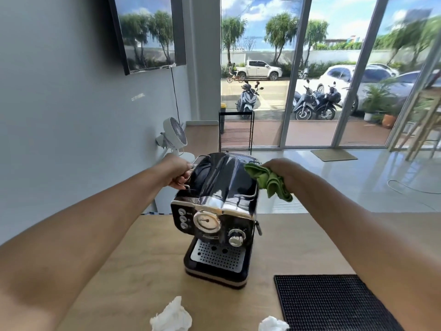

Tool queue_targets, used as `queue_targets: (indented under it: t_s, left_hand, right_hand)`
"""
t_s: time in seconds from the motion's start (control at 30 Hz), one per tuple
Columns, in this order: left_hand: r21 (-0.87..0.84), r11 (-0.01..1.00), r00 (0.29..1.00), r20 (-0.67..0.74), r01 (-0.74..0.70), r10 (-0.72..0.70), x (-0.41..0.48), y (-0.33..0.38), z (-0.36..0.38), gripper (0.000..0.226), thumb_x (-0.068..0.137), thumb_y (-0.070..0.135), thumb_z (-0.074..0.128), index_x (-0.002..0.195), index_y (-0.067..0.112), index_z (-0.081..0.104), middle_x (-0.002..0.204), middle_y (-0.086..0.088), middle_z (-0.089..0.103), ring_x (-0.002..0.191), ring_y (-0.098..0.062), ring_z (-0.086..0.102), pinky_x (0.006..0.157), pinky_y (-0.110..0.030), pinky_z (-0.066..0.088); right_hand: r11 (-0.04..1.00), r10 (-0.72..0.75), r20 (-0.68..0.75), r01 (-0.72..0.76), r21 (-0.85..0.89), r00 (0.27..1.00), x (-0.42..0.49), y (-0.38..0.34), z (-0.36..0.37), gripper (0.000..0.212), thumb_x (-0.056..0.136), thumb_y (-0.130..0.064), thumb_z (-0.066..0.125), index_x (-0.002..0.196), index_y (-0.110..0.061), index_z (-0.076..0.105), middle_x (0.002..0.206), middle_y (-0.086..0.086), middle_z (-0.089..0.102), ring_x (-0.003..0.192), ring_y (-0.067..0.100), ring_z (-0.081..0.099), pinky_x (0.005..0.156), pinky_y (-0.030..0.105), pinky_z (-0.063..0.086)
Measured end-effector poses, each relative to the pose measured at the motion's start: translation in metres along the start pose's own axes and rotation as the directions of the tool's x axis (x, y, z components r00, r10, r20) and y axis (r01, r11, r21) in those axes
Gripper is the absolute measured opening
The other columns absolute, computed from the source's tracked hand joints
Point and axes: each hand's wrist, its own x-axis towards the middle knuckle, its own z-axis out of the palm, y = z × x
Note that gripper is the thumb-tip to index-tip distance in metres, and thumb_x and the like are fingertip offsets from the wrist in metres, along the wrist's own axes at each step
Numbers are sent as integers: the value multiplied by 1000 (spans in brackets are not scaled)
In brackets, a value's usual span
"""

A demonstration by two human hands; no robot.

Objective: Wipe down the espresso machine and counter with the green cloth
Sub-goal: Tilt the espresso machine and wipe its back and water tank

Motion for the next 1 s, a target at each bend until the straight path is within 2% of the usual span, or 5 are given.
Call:
queue_targets:
  t_s: [0.3,0.5,0.77,0.87,1.0]
  left_hand:
    - [247,962,989,117,-118,92,47,29,2,45,88,57,54,102,18,72,63,1,37,45,-11,24,42,-16,19]
    - [351,915,973,178,-199,143,59,55,28,36,75,54,71,87,20,76,69,0,48,50,-12,29,48,-22,20]
    - [356,892,960,91,-279,264,63,55,40,30,76,48,74,85,19,78,69,0,54,51,-13,31,41,-18,26]
    - [444,838,939,17,-316,344,66,50,44,30,78,48,72,84,20,78,73,1,69,58,-14,49,58,-24,42]
    - [583,750,876,-130,-311,464,58,50,67,22,80,51,66,93,35,71,105,9,71,101,-18,61,93,-32,45]
  right_hand:
    - [893,-25,348,-136,430,937,-70,36,28,30,103,-20,42,103,1,63,120,28,64,48,23,63,40,28,53]
    - [855,-11,337,-166,491,941,-95,47,48,36,102,-23,45,86,0,68,66,12,69,48,22,63,44,30,54]
    - [896,-107,332,-54,441,937,-95,57,43,41,101,-31,48,106,5,69,106,22,72,70,26,68,66,36,59]
    - [959,-130,404,12,283,905,-103,64,19,51,89,-47,64,102,2,73,101,20,73,75,23,70,66,31,59]
    - [949,-170,363,52,312,916,-115,68,-33,33,74,-18,78,103,-2,74,89,18,73,67,21,69,59,27,58]
